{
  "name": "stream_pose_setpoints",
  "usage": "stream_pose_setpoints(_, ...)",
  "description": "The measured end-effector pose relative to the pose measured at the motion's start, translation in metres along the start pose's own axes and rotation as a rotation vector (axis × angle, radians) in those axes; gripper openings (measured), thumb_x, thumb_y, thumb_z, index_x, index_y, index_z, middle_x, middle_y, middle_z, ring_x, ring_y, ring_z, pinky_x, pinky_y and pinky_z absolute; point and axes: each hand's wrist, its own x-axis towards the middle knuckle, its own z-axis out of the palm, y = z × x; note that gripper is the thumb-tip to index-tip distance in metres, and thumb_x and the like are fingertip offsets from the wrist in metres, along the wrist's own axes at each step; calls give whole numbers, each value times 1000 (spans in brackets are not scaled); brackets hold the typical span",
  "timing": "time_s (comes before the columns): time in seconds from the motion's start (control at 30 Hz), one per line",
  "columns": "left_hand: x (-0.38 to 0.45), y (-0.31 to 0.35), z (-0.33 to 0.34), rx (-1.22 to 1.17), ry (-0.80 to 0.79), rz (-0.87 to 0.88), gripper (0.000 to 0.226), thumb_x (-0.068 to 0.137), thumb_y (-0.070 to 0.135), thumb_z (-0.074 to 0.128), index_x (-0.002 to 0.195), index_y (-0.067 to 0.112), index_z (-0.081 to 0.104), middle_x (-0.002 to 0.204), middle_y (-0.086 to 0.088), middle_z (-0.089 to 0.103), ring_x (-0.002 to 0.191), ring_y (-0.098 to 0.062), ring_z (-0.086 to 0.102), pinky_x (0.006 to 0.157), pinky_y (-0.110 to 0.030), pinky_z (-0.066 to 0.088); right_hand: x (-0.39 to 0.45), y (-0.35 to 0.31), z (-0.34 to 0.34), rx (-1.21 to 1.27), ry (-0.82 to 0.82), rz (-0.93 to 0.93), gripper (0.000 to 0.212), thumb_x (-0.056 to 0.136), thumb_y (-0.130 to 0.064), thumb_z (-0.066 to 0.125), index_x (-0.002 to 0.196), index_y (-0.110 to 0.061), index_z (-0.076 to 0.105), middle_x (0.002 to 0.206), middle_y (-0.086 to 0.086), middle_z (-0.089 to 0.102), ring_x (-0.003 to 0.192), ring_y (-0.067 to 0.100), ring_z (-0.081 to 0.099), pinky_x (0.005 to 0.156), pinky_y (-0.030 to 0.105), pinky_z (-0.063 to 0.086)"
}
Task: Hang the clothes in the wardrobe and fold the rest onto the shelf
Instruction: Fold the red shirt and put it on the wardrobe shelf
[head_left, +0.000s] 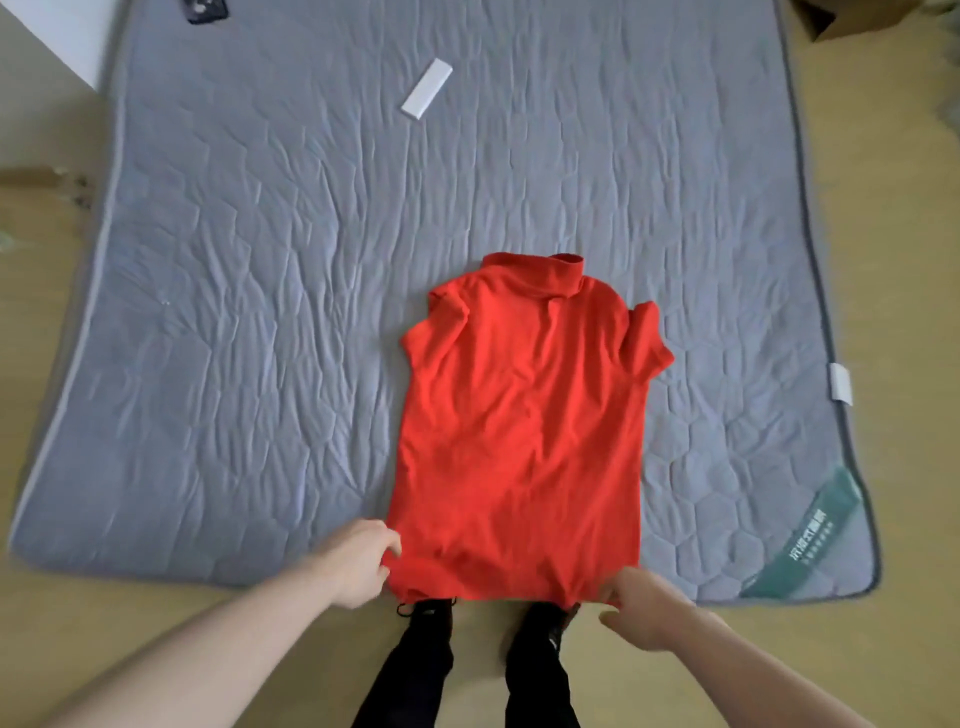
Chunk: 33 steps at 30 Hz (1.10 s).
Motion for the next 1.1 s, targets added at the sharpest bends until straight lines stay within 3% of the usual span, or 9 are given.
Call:
stream_pose_setpoints(0.27,110,3,-118,-301,385,-212,35,89,29,69,123,24,64,130,-4,57,121,-24,60,104,-33,43,77,-5,-122,471,582,136,58,90,-25,70,144,-16,53,136,16,57,117,33,62,100,36,46)
stream_pose_setpoints(0.53,231,2,-167,-597,595,-389,65,83,29,78,142,15,53,144,-11,56,132,-29,54,108,-35,40,165,6,-196,647,706,188,73,89,-26,69,156,-28,39,163,18,22,135,30,51,107,33,45)
stream_pose_setpoints(0.6,254,-1,-166,-588,580,-402,85,82,40,80,153,16,41,153,-10,49,139,-31,48,115,-39,38,187,15,-204,680,689,194,69,80,-36,69,147,-34,53,160,18,30,138,30,50,111,39,47)
stream_pose_setpoints(0.7,276,-10,-160,-538,485,-441,105,80,55,80,161,17,25,159,-8,43,145,-33,42,119,-41,34,216,35,-209,828,696,192,61,64,-42,68,125,-43,70,133,12,63,92,26,71,99,45,57)
stream_pose_setpoints(0.77,283,-17,-155,-518,465,-470,97,77,60,78,155,20,37,151,-7,53,138,-33,50,115,-44,39,221,37,-210,884,702,206,55,78,-24,72,133,-30,68,126,10,68,81,23,69,97,44,58)
stream_pose_setpoints(0.83,285,-21,-152,-638,584,-455,62,79,58,73,125,18,64,120,-8,71,115,-31,65,98,-42,50,223,43,-208,804,787,241,56,86,-16,70,141,-12,60,138,9,62,110,28,66,107,42,50)
stream_pose_setpoints(0.9,279,-16,-155,-977,756,-438,30,91,41,71,98,12,69,94,-6,71,93,-25,66,76,-32,45,217,48,-201,761,976,234,44,91,-11,64,133,0,62,143,8,57,123,31,60,110,40,44)
stream_pose_setpoints(1.0,264,-21,-160,-1227,1005,-562,20,98,31,65,98,11,65,92,-9,64,87,-21,58,75,-32,43,209,53,-188,782,1226,253,42,95,-11,59,136,-4,61,146,6,53,125,31,59,110,45,44)
stream_pose_setpoints(1.1,251,-37,-161,-1140,995,-675,23,100,32,60,101,9,59,95,-12,61,89,-27,58,82,-37,44,204,55,-179,749,1084,274,61,93,-14,65,150,-8,46,162,10,30,143,32,43,119,46,35)
